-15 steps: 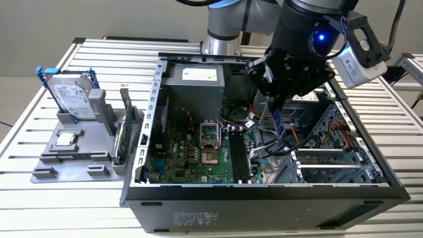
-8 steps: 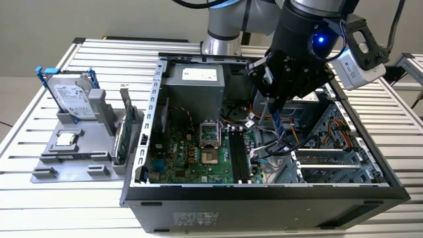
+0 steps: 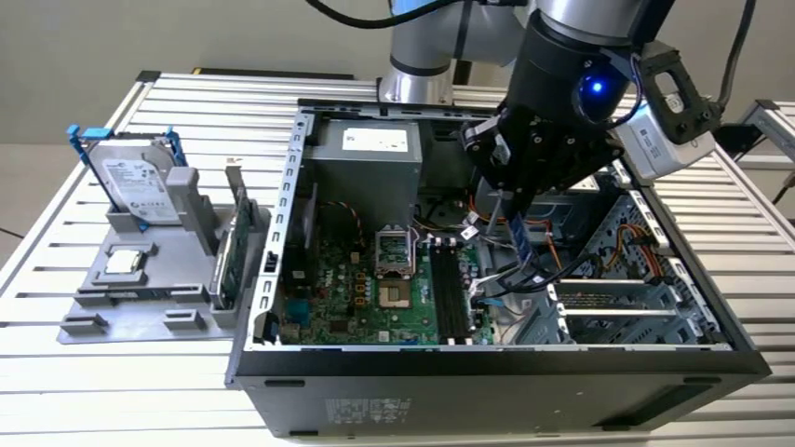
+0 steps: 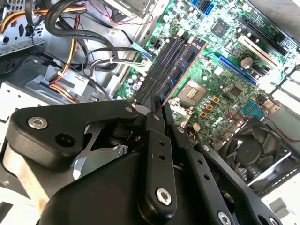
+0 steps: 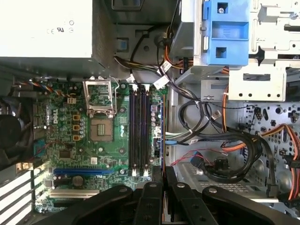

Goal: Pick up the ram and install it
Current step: 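Insert the ram into the slot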

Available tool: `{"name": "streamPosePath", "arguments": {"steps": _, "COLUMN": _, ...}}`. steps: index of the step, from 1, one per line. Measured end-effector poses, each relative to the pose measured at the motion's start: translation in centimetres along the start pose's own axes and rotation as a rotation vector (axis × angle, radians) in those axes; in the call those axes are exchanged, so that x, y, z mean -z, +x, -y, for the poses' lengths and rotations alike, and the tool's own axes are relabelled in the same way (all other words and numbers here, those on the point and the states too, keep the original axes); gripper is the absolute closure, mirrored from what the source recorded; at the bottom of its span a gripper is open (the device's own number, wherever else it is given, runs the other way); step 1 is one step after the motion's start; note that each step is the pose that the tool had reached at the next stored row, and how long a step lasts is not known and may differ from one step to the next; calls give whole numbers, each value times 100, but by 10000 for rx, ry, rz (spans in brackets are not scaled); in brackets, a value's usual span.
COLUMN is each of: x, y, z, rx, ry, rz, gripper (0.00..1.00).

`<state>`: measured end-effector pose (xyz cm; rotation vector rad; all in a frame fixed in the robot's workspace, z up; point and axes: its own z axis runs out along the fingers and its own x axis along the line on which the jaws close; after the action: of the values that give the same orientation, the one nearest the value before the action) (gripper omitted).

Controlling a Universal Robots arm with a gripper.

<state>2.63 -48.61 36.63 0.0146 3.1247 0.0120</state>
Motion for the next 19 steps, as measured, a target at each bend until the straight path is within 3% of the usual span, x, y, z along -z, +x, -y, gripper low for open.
{"name": "streamPosePath", "arguments": {"steps": 19, "x": -118, "y": 2, "z": 1, "rx": 0, "ry": 1, "rz": -4, "gripper": 100}}
